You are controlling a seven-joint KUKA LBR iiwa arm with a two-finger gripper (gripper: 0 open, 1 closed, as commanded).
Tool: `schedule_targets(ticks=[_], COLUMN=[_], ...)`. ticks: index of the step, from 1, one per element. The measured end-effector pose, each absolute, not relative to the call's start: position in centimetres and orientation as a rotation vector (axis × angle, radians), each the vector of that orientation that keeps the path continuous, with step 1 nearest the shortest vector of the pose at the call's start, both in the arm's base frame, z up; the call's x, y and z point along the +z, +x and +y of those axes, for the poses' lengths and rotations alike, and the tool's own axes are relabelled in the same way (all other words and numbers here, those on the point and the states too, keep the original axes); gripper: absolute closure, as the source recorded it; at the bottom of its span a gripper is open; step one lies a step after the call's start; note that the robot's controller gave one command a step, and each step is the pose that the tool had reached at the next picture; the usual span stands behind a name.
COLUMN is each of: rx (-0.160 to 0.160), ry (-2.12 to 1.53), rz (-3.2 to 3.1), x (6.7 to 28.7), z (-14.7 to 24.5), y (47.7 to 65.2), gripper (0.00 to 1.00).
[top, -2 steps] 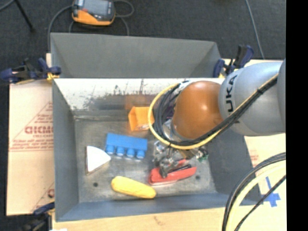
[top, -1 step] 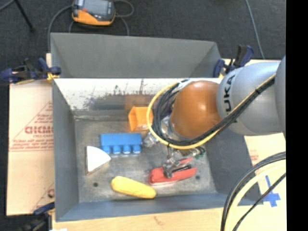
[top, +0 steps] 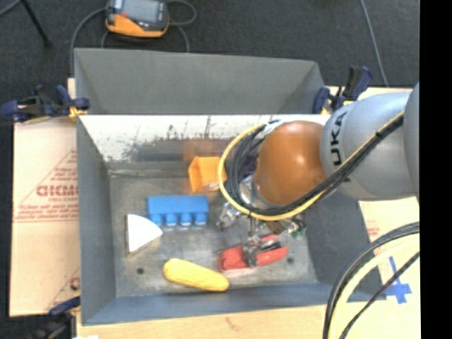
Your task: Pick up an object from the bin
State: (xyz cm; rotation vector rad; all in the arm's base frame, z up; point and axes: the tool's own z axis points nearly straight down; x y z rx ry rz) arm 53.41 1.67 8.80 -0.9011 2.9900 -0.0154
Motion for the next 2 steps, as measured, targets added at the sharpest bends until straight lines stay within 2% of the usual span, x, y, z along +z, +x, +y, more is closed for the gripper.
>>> schedule_targets(ticks=[1,2], rx=[-0.015,-0.019], ry=[-0.9,-0.901], rz=[2.99,3.007], x=[8.8,9.23], z=[1.67,1.38], y=[53.41,52.67], gripper=[1.0,1.0])
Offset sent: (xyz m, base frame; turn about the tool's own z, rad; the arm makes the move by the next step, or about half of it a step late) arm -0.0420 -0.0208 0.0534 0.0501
